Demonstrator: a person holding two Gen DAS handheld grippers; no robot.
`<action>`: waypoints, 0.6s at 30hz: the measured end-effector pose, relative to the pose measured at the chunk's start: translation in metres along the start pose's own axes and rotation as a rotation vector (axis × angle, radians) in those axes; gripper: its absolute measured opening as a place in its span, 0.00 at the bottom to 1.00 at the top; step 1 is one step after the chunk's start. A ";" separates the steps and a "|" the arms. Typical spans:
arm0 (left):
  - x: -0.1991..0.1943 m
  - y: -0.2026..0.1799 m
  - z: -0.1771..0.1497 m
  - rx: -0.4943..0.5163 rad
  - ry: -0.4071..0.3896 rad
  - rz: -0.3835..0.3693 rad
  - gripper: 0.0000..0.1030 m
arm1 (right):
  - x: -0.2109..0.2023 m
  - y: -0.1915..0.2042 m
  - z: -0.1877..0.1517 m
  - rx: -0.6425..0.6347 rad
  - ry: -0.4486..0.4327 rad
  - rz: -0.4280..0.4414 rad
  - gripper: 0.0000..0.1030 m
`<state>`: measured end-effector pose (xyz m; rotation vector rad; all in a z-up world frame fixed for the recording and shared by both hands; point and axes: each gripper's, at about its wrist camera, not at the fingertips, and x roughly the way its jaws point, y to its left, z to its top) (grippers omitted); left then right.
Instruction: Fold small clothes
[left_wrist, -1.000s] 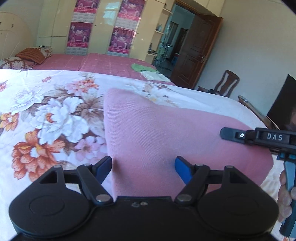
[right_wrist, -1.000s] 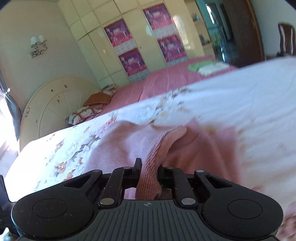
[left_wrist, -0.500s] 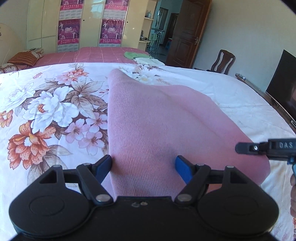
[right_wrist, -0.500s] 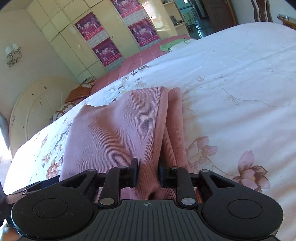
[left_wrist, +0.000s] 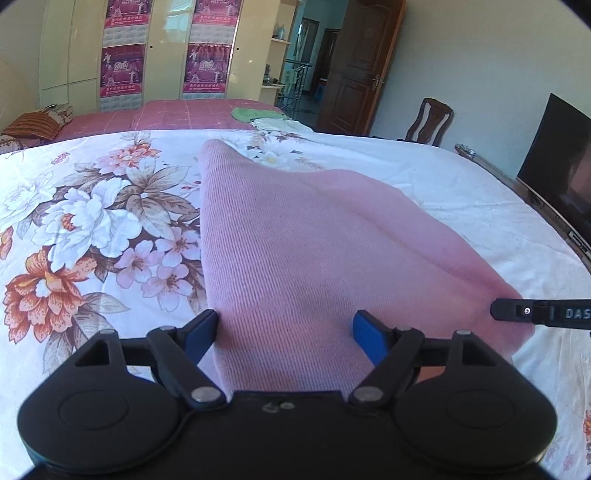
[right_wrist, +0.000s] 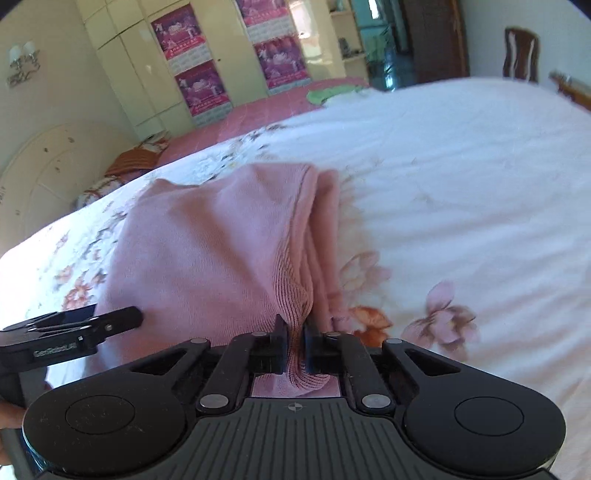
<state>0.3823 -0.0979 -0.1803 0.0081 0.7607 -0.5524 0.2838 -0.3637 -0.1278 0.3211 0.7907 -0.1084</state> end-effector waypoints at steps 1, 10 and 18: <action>-0.001 -0.002 -0.001 0.016 -0.006 -0.009 0.76 | 0.001 0.001 -0.003 -0.007 -0.001 -0.038 0.06; -0.004 0.018 0.005 0.005 0.016 -0.077 0.76 | -0.001 0.011 0.007 0.046 -0.019 -0.023 0.71; 0.008 0.040 0.033 -0.140 -0.035 -0.004 0.76 | 0.057 0.005 0.067 0.048 -0.035 0.056 0.65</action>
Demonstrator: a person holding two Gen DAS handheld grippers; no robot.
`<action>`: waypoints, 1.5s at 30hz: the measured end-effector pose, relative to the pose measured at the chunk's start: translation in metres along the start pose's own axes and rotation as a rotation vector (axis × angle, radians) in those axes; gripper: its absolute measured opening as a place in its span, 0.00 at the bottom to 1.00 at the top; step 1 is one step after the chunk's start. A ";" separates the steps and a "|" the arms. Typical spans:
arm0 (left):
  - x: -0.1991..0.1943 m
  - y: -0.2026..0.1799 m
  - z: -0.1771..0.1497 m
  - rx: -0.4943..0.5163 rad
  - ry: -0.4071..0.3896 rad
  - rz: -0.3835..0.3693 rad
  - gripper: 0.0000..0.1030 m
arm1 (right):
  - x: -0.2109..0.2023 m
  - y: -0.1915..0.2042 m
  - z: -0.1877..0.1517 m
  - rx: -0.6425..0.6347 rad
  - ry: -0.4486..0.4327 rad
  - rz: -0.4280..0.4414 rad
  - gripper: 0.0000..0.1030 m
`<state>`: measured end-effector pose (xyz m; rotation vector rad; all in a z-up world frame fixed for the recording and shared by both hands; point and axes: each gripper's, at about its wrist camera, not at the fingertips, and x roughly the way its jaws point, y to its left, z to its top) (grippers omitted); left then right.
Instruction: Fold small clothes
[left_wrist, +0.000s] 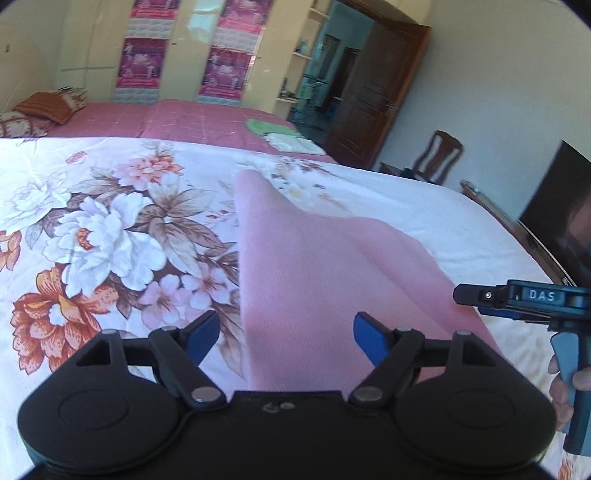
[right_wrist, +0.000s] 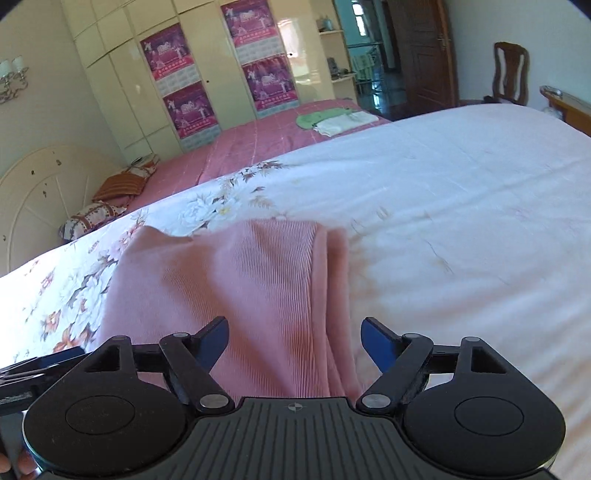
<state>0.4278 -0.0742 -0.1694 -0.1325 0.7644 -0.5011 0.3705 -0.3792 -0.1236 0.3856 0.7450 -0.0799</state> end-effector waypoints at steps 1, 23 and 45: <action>0.006 0.001 0.003 -0.010 0.003 0.011 0.75 | 0.011 -0.004 0.006 0.022 0.014 0.010 0.52; 0.045 -0.016 0.031 -0.004 -0.017 0.036 0.71 | 0.044 -0.011 0.029 -0.104 -0.055 -0.054 0.22; 0.084 -0.003 0.053 -0.066 0.023 0.084 0.73 | 0.102 0.012 0.035 -0.155 -0.059 -0.101 0.23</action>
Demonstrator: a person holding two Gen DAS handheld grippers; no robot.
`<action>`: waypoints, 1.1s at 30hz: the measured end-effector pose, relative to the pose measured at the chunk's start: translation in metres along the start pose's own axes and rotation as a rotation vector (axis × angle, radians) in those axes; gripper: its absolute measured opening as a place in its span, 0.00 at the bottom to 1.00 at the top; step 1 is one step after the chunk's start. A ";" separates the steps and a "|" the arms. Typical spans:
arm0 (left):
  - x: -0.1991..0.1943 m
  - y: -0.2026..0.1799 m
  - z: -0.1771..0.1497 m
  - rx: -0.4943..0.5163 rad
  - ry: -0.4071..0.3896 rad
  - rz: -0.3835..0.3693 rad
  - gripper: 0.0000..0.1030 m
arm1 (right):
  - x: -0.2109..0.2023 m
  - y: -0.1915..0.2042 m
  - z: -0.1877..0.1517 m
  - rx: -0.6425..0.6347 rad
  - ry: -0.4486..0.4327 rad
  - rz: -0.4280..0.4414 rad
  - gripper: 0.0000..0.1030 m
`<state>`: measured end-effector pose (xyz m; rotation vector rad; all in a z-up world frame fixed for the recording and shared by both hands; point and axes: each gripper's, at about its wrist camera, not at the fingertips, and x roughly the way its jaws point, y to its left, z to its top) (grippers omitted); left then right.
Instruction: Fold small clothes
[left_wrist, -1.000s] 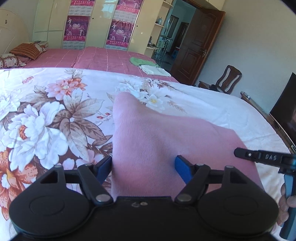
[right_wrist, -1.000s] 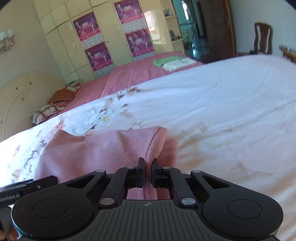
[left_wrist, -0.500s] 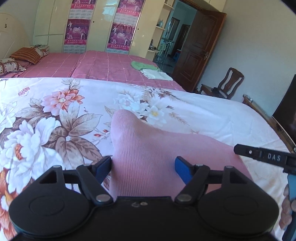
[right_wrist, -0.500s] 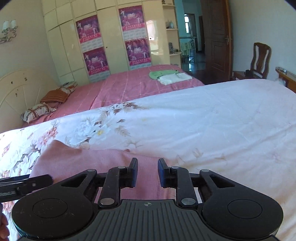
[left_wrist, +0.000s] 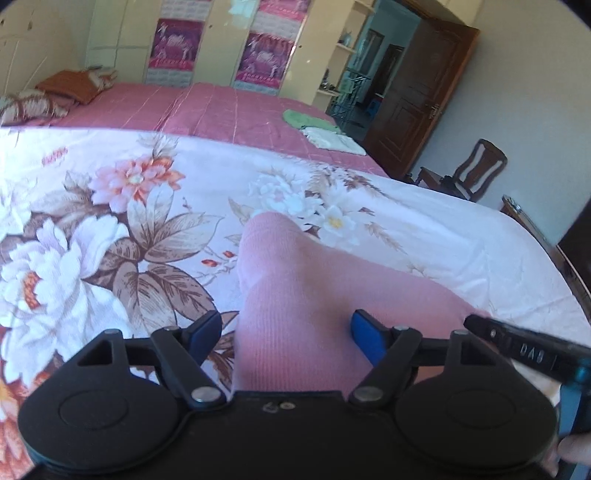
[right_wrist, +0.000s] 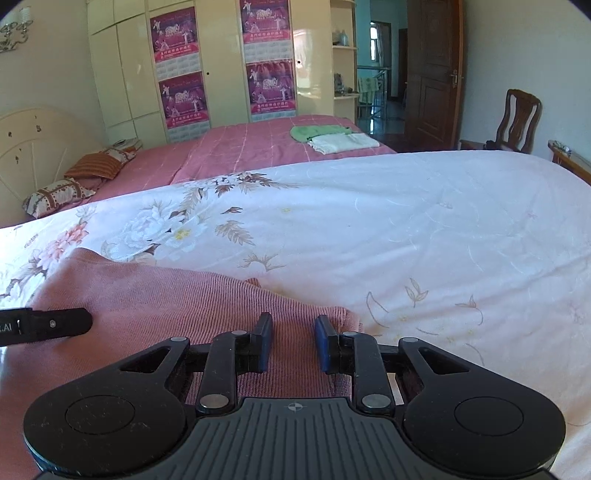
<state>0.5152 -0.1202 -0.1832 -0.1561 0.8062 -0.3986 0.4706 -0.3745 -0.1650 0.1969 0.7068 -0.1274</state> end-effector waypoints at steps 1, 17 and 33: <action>-0.008 -0.001 -0.004 0.009 -0.008 -0.005 0.73 | -0.011 -0.001 -0.001 0.011 -0.015 0.017 0.23; -0.046 -0.004 -0.050 0.006 0.047 0.016 0.79 | -0.050 0.013 -0.039 -0.073 0.034 0.046 0.23; -0.073 -0.029 -0.074 0.097 0.039 0.044 0.78 | -0.109 0.016 -0.103 -0.106 0.059 0.067 0.23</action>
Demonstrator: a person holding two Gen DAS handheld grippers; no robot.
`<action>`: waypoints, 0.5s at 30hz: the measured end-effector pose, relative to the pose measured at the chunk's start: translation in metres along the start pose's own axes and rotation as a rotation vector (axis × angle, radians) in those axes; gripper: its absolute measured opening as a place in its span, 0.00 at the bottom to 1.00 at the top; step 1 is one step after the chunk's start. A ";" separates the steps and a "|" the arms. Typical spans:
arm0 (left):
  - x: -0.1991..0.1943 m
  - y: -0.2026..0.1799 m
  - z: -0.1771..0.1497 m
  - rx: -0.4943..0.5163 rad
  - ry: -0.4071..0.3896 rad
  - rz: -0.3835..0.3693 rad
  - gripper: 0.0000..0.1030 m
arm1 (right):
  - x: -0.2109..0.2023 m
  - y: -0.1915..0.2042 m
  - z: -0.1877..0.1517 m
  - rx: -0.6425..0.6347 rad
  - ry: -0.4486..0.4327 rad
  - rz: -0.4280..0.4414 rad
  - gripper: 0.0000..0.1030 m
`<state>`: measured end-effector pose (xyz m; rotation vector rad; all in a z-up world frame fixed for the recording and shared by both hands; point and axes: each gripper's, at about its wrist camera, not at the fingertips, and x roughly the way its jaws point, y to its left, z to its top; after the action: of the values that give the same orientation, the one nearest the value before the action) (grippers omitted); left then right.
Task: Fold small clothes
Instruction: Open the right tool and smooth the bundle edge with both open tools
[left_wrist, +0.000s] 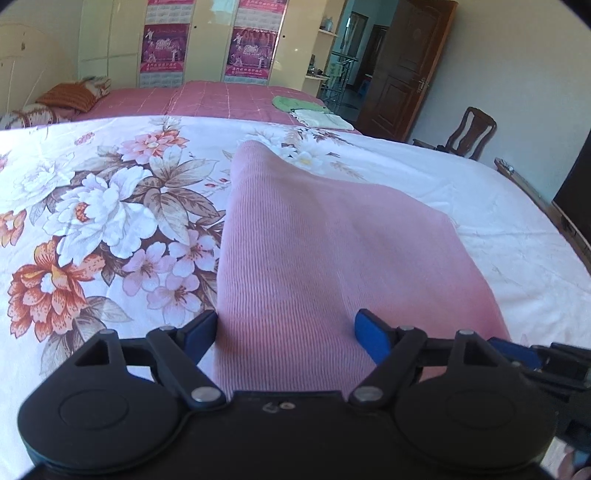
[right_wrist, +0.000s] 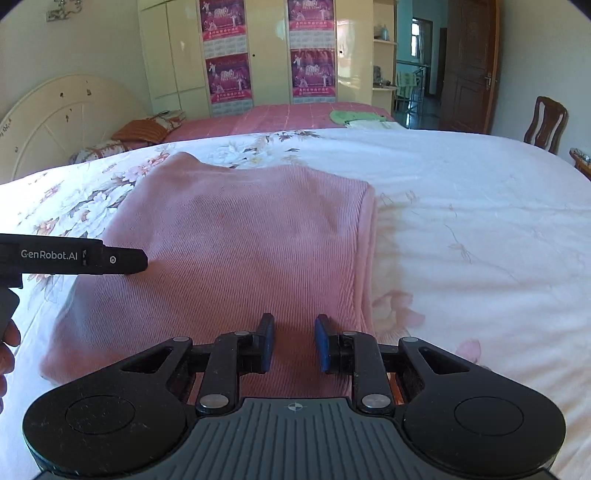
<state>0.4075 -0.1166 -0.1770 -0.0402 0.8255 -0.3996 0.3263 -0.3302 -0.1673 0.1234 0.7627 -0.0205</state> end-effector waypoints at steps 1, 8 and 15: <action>0.000 -0.002 -0.001 0.008 0.000 0.004 0.78 | -0.003 0.000 0.001 0.012 0.003 0.001 0.23; -0.010 -0.008 -0.012 0.057 0.017 0.023 0.78 | -0.013 0.005 -0.016 -0.027 0.031 -0.001 0.23; -0.027 -0.003 -0.032 0.041 0.037 0.003 0.76 | -0.029 -0.001 -0.025 -0.002 0.018 0.018 0.23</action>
<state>0.3674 -0.1057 -0.1791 0.0067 0.8531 -0.4152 0.2876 -0.3286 -0.1653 0.1292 0.7791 -0.0013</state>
